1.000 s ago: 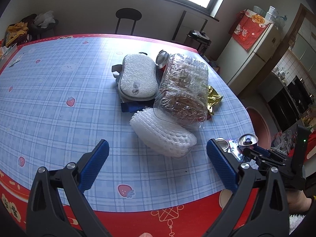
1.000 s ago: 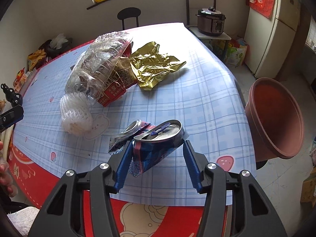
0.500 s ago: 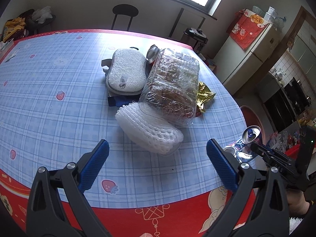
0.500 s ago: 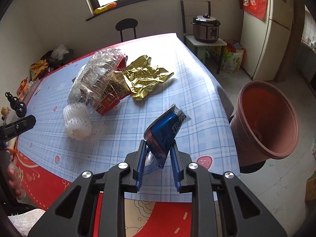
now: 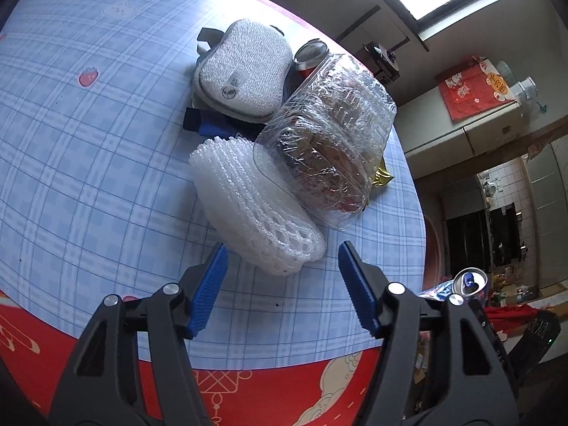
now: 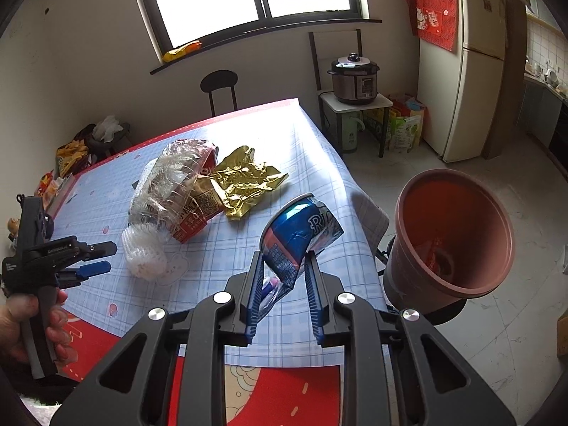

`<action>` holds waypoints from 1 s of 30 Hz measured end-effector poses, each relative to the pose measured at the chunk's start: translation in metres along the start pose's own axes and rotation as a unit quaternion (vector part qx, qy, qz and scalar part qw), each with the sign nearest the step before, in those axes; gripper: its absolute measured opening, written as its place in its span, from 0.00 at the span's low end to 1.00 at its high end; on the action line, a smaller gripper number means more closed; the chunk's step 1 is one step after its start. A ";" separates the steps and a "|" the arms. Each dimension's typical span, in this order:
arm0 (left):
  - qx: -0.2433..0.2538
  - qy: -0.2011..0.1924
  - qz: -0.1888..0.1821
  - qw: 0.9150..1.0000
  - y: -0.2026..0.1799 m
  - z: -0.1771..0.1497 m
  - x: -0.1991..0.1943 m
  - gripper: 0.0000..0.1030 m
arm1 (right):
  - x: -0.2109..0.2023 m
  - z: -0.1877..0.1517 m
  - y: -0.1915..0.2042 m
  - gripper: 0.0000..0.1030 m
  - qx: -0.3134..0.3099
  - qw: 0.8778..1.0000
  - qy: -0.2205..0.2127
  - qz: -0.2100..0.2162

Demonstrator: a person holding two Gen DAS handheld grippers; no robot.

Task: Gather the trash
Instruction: 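Lift the cans with the right tool while the left tool grasps the white foam netting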

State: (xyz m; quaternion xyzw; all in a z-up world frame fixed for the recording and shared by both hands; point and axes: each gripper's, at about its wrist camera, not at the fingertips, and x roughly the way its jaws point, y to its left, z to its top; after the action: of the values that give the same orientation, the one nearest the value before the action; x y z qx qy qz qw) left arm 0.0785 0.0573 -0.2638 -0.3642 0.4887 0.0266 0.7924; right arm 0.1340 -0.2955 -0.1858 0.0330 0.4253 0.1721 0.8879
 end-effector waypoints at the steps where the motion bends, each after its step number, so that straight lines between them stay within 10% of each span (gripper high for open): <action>1: -0.006 0.000 -0.004 1.000 0.000 0.001 0.003 0.63 | -0.001 -0.001 -0.003 0.23 0.003 1.000 0.000 -0.003; 16: -0.111 0.038 -0.017 0.993 0.025 0.008 0.057 0.63 | -0.012 -0.007 -0.025 0.23 0.024 0.999 -0.002 -0.033; 22: -0.071 0.027 -0.017 0.997 0.025 0.008 0.048 0.29 | -0.008 -0.005 -0.015 0.23 0.013 1.000 -0.001 -0.025; 30: -0.071 -0.027 0.011 0.997 0.047 0.005 -0.001 0.26 | 0.001 0.000 -0.002 0.23 0.003 1.000 0.001 -0.011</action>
State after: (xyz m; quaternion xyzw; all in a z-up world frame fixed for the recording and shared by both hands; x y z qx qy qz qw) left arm 0.0626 0.0955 -0.2875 -0.4138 0.4676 0.0798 0.7770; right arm 0.1353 -0.2967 -0.1868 0.0315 0.4270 0.1612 0.8892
